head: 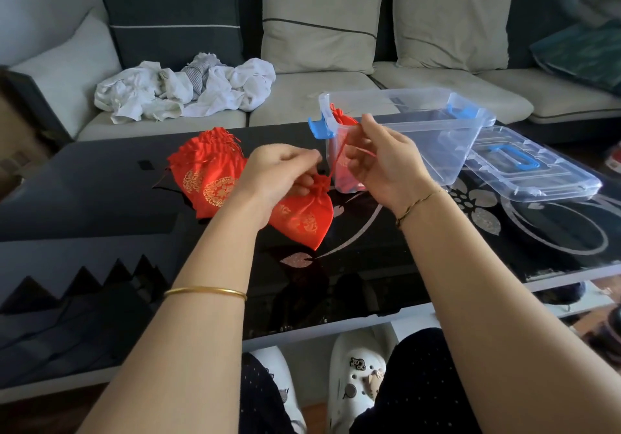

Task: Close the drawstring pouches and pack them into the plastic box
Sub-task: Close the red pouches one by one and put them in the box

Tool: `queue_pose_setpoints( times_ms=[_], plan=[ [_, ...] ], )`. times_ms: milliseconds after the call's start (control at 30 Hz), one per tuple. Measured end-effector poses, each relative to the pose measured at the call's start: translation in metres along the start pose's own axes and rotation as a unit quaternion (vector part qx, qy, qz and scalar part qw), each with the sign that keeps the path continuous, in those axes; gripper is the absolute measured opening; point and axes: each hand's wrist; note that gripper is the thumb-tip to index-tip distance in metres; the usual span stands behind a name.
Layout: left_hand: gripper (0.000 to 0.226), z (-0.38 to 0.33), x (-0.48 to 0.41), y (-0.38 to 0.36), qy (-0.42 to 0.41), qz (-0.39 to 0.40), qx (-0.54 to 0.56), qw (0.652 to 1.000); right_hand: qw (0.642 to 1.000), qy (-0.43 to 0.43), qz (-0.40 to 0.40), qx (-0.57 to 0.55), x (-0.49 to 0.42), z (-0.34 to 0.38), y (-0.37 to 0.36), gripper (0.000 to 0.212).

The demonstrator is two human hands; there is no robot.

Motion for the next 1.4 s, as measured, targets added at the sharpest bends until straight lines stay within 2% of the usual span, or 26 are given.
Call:
queue_pose_setpoints(
  times_ms=[100,233,333,433,533,700,800,933,1033,1167,1233,1300,1333,1400],
  plan=[
    [0.005,-0.001,0.0,-0.005,-0.026,0.047,-0.076,0.996,0.997,0.032,0.004,0.067,0.003,0.001,-0.012,0.03],
    [0.007,0.001,-0.001,-0.006,-0.039,0.053,-0.102,0.993,0.992,0.042,0.004,0.12,0.001,-0.003,-0.015,0.03],
    [0.011,0.002,-0.001,-0.007,-0.037,0.036,-0.09,0.995,0.984,-0.008,-0.023,0.174,-0.001,-0.003,-0.008,0.037],
    [0.016,0.002,0.0,-0.007,-0.027,0.023,-0.064,0.997,0.976,-0.05,-0.003,0.213,0.002,-0.004,-0.004,0.026],
    [0.018,0.002,0.0,-0.007,-0.03,0.013,-0.054,0.998,0.967,-0.015,0.03,0.252,0.004,-0.005,-0.005,0.012],
    [0.016,0.003,-0.002,-0.009,-0.04,-0.036,-0.031,0.998,0.953,0.051,0.042,0.295,0.003,-0.005,-0.003,0.014],
    [0.016,0.003,-0.004,-0.011,-0.026,-0.055,-0.02,0.998,0.917,0.121,0.054,0.377,0.006,-0.007,-0.001,0.014],
    [0.013,0.004,-0.004,-0.012,-0.01,-0.078,-0.016,0.997,0.86,0.213,0.032,0.463,0.006,-0.013,-0.002,0.011],
    [0.013,0.004,-0.004,-0.011,-0.003,-0.092,-0.019,0.996,0.831,0.256,0.02,0.493,0.005,-0.016,-0.003,0.009],
    [0.017,0.005,-0.005,-0.01,-0.002,-0.106,-0.04,0.994,0.772,0.301,0.013,0.56,0.004,-0.017,-0.005,0.007],
    [0.016,0.004,-0.006,-0.009,0.001,-0.116,-0.033,0.993,0.757,0.311,0.01,0.575,0.004,-0.017,-0.007,0.007],
    [0.012,0.002,-0.007,-0.008,-0.004,-0.136,-0.022,0.991,0.764,0.303,0.002,0.57,0.003,-0.019,-0.009,0.009],
    [0.008,0.002,-0.008,-0.008,-0.01,-0.148,-0.021,0.989,0.78,0.288,-0.006,0.556,0.002,-0.021,-0.009,0.01],
    [0.016,0.001,-0.008,-0.004,-0.031,-0.172,-0.055,0.983,0.824,0.239,-0.021,0.513,0.001,-0.022,-0.008,0.012]
  ],
)
Point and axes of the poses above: each hand's wrist, its own x-axis away from the middle knuckle, its own y-axis out of the back of the hand, z = x × y, and after that the axes turned 8 degrees about -y, right-handed
